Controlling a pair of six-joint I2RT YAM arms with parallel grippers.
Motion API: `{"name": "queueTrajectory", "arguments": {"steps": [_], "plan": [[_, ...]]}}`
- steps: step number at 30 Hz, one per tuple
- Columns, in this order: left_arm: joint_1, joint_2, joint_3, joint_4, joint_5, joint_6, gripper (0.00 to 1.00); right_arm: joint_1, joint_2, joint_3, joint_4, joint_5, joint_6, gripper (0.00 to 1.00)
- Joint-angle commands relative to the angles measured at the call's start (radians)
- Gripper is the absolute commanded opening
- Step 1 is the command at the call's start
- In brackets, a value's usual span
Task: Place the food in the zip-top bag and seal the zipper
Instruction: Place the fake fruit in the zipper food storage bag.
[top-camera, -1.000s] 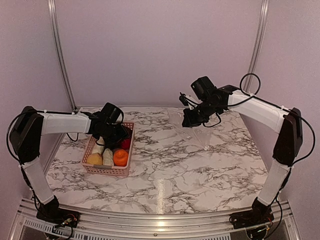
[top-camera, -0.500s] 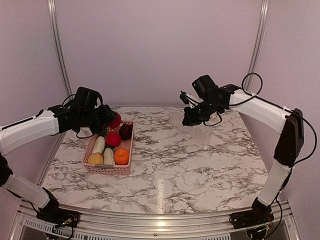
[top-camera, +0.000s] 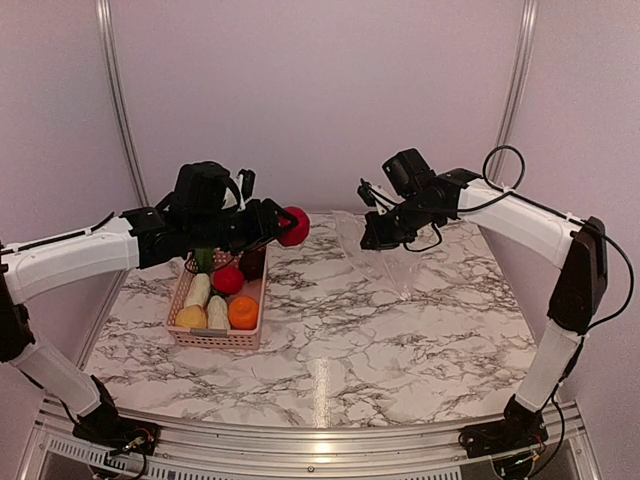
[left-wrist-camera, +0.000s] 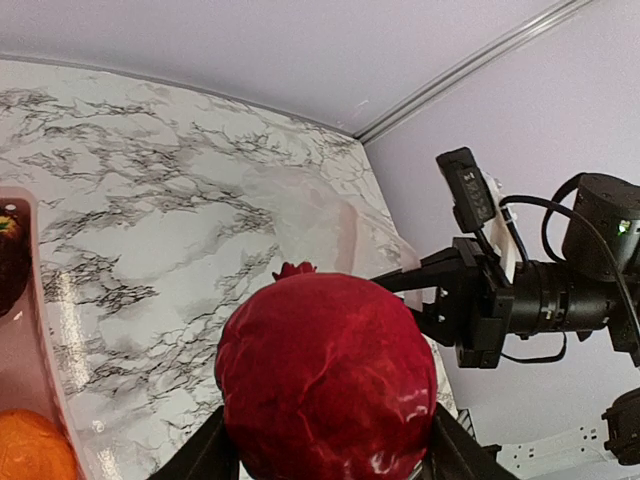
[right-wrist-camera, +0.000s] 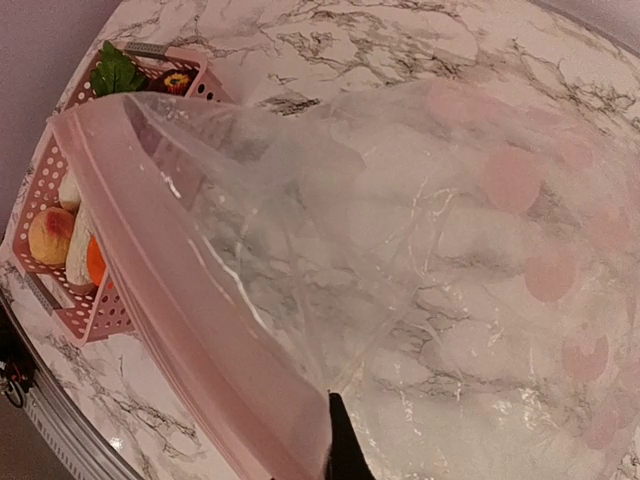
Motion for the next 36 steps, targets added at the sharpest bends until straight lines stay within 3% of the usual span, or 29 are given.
{"name": "queueTrajectory", "arguments": {"steps": [1,19,28,36], "plan": [[-0.045,0.058,0.064,0.165,0.129,0.052,0.44,0.014,-0.007,0.059,0.021,-0.029,0.043,0.0],[-0.12,0.204,0.157,0.266,0.181,0.046,0.39,0.02,-0.011,0.126,0.006,-0.079,0.148,0.0],[-0.119,0.261,0.169,0.116,0.011,-0.036,0.36,0.055,-0.013,0.2,-0.052,-0.022,0.143,0.0],[-0.12,0.325,0.208,0.064,-0.019,-0.086,0.35,0.101,-0.033,0.212,-0.097,0.008,0.139,0.0]]}}
